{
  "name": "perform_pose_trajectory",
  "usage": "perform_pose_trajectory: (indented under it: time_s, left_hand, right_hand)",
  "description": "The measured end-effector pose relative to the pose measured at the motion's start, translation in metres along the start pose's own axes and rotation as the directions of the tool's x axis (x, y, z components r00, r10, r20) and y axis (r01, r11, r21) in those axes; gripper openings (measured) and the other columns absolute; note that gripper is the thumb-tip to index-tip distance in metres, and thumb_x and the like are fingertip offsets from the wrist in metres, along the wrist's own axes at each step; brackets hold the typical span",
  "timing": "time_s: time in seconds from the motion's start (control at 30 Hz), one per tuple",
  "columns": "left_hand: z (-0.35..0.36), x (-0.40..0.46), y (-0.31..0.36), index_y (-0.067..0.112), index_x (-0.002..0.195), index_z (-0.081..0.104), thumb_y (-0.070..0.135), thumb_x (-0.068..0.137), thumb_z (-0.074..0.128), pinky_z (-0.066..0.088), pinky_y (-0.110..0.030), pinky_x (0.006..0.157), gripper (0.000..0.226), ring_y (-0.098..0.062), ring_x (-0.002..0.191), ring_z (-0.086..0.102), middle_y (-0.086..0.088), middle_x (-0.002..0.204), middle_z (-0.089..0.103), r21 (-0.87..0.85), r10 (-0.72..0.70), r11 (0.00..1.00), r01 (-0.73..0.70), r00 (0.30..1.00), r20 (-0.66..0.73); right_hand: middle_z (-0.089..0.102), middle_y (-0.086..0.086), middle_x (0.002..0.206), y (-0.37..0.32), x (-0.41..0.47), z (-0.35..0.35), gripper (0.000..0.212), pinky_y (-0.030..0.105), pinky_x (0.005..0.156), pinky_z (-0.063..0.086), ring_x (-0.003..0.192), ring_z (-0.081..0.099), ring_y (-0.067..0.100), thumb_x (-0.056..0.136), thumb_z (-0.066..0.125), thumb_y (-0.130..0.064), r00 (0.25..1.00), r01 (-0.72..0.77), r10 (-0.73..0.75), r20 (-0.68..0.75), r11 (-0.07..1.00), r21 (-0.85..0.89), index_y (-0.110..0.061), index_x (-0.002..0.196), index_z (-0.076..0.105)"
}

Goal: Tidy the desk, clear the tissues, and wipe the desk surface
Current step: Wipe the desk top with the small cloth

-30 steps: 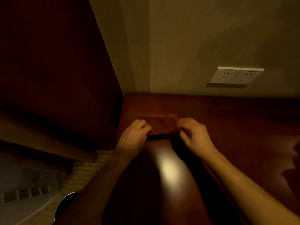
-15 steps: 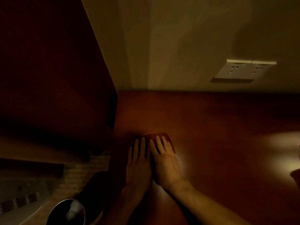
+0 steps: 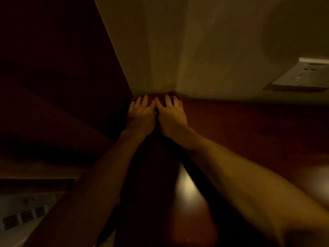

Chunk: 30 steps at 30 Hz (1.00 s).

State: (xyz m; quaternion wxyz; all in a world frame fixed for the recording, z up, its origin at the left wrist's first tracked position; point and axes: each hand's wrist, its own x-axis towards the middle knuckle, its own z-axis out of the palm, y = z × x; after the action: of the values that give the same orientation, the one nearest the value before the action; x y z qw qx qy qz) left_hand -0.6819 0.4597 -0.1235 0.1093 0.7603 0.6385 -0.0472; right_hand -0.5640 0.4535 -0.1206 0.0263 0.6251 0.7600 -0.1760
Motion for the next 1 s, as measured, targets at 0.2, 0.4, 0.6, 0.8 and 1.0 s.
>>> perform_pose_trajectory:
  time_s: [0.2, 0.4, 0.6, 0.8, 1.0]
  left_hand:
    - [0.002, -0.033, 0.009, 0.02, 0.147, 0.027, 0.031, 0.096, 0.026, 0.02, -0.044, 0.114, 0.052, -0.035, 0.142, 0.014, -0.017, 0.155, 0.018, -0.096, -0.056, 0.994, 0.06, 0.998, 0.043]
    - [0.014, -0.125, 0.029, 0.024, 0.144, 0.032, 0.032, 0.1, 0.033, 0.031, -0.044, 0.107, 0.045, -0.028, 0.142, 0.014, -0.008, 0.156, 0.018, -0.122, -0.135, 0.982, 0.143, 0.988, 0.068]
    - [0.058, -0.265, 0.054, 0.015, 0.126, 0.053, 0.028, 0.088, 0.036, 0.034, -0.039, 0.103, 0.043, -0.033, 0.117, 0.054, -0.013, 0.13, 0.055, -0.14, -0.053, 0.989, 0.047, 0.998, -0.042]
    - [0.101, -0.441, 0.111, 0.017, 0.118, 0.053, 0.022, 0.078, 0.042, 0.058, -0.04, 0.076, 0.041, -0.033, 0.112, 0.057, -0.012, 0.119, 0.065, -0.219, -0.043, 0.974, 0.053, 0.998, 0.046]
    - [0.111, -0.467, 0.113, 0.019, 0.12, 0.054, 0.025, 0.077, 0.046, 0.055, -0.042, 0.083, 0.044, -0.03, 0.116, 0.05, -0.009, 0.12, 0.064, -0.221, -0.014, 0.975, 0.034, 0.996, 0.091]
  right_hand:
    - [0.023, 0.014, 0.154, -0.005, -0.027, 0.009, 0.059, 0.046, 0.115, 0.017, 0.14, 0.019, 0.038, 0.093, 0.044, -0.027, 0.997, 0.027, -0.034, -0.074, 0.996, -0.086, -0.02, 0.148, 0.024]
    - [0.02, 0.01, 0.155, -0.016, -0.112, 0.031, 0.053, 0.046, 0.111, 0.02, 0.14, 0.017, 0.036, 0.096, 0.04, -0.032, 0.995, 0.093, -0.095, -0.025, 0.994, -0.05, -0.022, 0.147, 0.026]
    - [0.054, 0.01, 0.133, -0.028, -0.246, 0.075, 0.048, 0.051, 0.091, 0.047, 0.121, 0.049, 0.036, 0.08, 0.063, -0.028, 0.99, 0.094, -0.094, -0.107, 0.996, -0.004, -0.019, 0.127, 0.056]
    - [0.049, 0.008, 0.124, -0.029, -0.425, 0.134, 0.06, 0.045, 0.072, 0.056, 0.11, 0.046, 0.035, 0.063, 0.065, -0.036, 0.986, 0.134, -0.139, -0.089, 0.989, -0.056, -0.023, 0.12, 0.052]
    - [0.054, 0.007, 0.127, -0.039, -0.456, 0.142, 0.053, 0.045, 0.087, 0.052, 0.121, 0.042, 0.035, 0.074, 0.044, -0.027, 0.997, 0.066, -0.064, -0.041, 0.997, 0.041, -0.023, 0.126, 0.049]
